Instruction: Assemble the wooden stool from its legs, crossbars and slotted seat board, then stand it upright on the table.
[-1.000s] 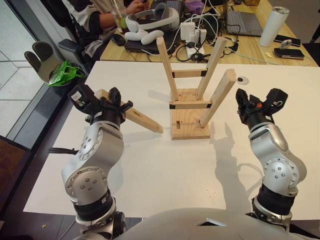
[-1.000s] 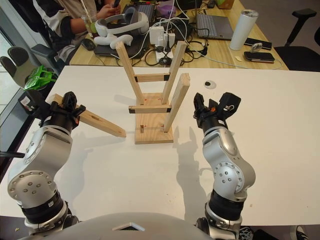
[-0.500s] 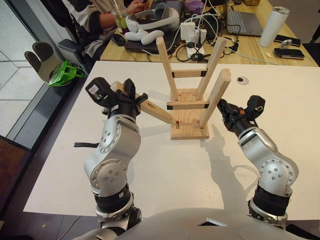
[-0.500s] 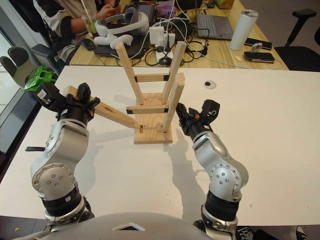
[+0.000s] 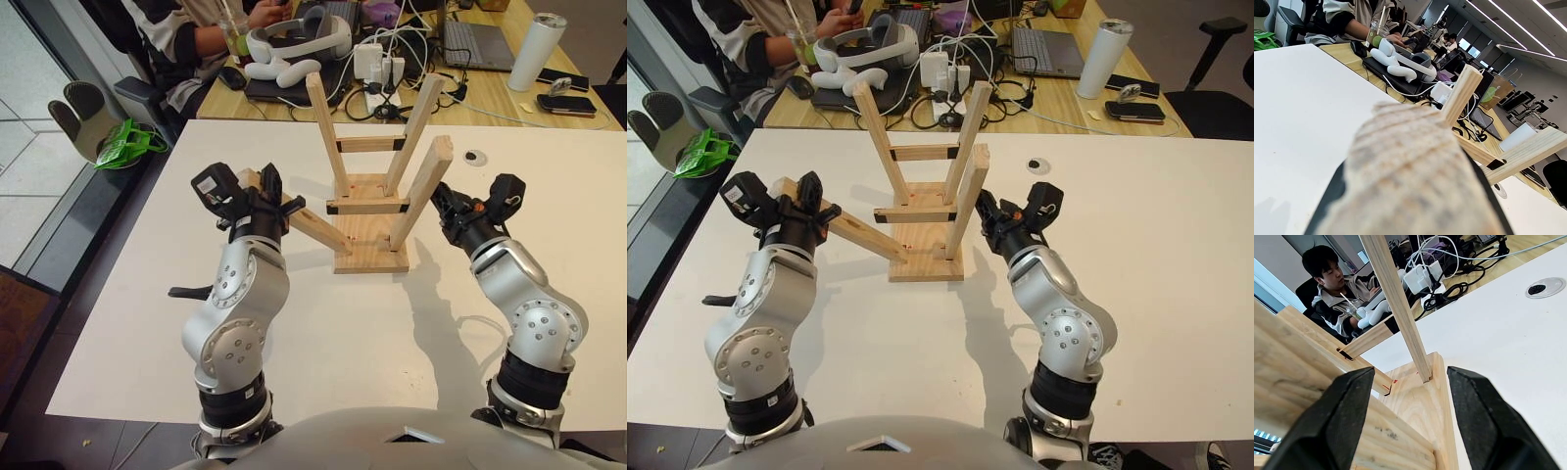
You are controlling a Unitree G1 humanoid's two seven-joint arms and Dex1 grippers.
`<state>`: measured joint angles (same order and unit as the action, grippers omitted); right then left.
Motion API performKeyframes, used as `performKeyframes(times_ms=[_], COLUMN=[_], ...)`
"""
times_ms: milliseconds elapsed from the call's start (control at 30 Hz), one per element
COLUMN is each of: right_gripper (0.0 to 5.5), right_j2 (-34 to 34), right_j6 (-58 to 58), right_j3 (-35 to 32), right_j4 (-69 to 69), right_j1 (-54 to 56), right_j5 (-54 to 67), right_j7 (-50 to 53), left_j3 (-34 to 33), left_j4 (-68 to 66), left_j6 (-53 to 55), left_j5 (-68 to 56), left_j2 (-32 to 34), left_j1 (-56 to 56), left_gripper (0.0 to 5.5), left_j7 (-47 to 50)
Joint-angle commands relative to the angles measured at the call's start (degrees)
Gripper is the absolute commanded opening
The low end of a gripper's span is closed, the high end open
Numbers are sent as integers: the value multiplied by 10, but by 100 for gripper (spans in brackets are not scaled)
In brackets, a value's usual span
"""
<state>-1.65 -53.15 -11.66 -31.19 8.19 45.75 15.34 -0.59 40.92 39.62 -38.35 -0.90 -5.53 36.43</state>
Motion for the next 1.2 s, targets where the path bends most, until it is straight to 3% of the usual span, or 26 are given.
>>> performKeyframes(times_ms=[33,333,600,967,1200], right_gripper=[278,278,278,278,278], right_j2=[2,8,9,19,19], right_j6=[-1,-5,-1,5,5], right_j3=[-4,-7,-6,-17,-15], right_j4=[2,4,5,16,20], right_j1=[12,22,26,35,43], right_j5=[7,7,4,0,1], right_j7=[-2,-7,-17,-23,-26], left_j3=[3,69,73,21,-50], left_j4=[-13,-11,-31,68,12], left_j6=[3,13,33,150,218], left_j5=[50,155,185,113,80], left_j2=[10,33,30,28,-66], left_j1=[-6,-9,-4,69,23], left_gripper=[100,100,100,100,100], left_j7=[-19,-83,-134,-196,-159])
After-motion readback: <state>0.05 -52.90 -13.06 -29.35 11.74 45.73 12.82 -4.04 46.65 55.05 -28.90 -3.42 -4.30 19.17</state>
